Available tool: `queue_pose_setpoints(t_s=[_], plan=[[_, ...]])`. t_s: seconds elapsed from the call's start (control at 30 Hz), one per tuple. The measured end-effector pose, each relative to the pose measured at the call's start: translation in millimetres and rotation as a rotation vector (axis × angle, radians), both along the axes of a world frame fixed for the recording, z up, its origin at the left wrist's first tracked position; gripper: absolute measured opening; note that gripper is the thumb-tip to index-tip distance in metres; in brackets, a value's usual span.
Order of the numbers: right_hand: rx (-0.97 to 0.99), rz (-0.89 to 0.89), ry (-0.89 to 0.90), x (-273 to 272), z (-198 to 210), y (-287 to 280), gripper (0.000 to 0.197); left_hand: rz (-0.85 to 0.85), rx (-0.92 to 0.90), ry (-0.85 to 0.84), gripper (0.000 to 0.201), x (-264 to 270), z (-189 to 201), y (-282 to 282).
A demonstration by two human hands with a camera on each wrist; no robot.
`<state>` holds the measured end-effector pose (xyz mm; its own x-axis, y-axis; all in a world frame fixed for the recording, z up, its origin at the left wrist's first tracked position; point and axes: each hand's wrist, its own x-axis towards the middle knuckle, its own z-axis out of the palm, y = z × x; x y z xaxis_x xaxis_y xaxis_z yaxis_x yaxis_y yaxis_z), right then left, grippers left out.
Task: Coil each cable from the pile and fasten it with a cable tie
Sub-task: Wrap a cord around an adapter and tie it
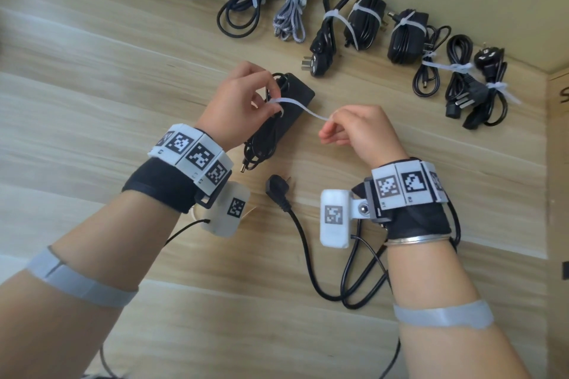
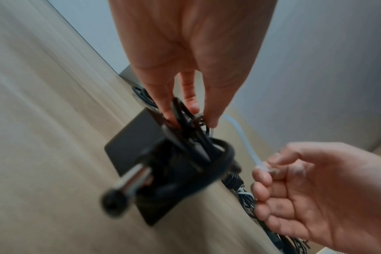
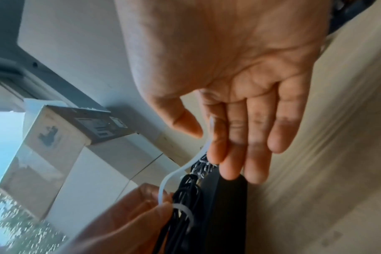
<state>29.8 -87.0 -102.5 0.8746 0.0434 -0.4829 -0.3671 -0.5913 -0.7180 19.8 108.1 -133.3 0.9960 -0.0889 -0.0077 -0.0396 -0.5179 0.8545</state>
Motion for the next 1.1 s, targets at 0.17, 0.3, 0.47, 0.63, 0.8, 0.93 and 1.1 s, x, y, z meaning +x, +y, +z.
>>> queue_pose_setpoints(t_s=[0.17, 0.3, 0.47, 0.63, 0.8, 0.93, 1.1], plan=[[-0.206, 0.208, -0.103, 4, 9, 13, 0.025, -0.039, -0.022, 0.008, 0.012, -1, 1, 0], [-0.188, 0.339, -0.124, 4, 10, 36, 0.030, -0.044, -0.030, -0.002, 0.016, 0, 2, -3], [-0.180, 0.263, -0.237, -1, 9, 53, 0.039, -0.051, 0.018, -0.005, 0.016, 5, 0, -3], [-0.234, 0.160, -0.331, -4, 18, 56, 0.045, -0.040, 0.021, 0.023, 0.020, 6, -3, -4], [-0.206, 0.157, -0.389, -12, 25, 53, 0.038, -0.046, -0.006, 0.030, 0.024, 2, -3, -6], [-0.176, 0.132, -0.402, -16, 25, 47, 0.037, -0.037, 0.018, 0.059, 0.024, 1, 4, -7], [-0.161, 0.139, -0.389, -24, 22, 27, 0.039, -0.028, 0.011, 0.161, 0.027, -4, 17, -6]])
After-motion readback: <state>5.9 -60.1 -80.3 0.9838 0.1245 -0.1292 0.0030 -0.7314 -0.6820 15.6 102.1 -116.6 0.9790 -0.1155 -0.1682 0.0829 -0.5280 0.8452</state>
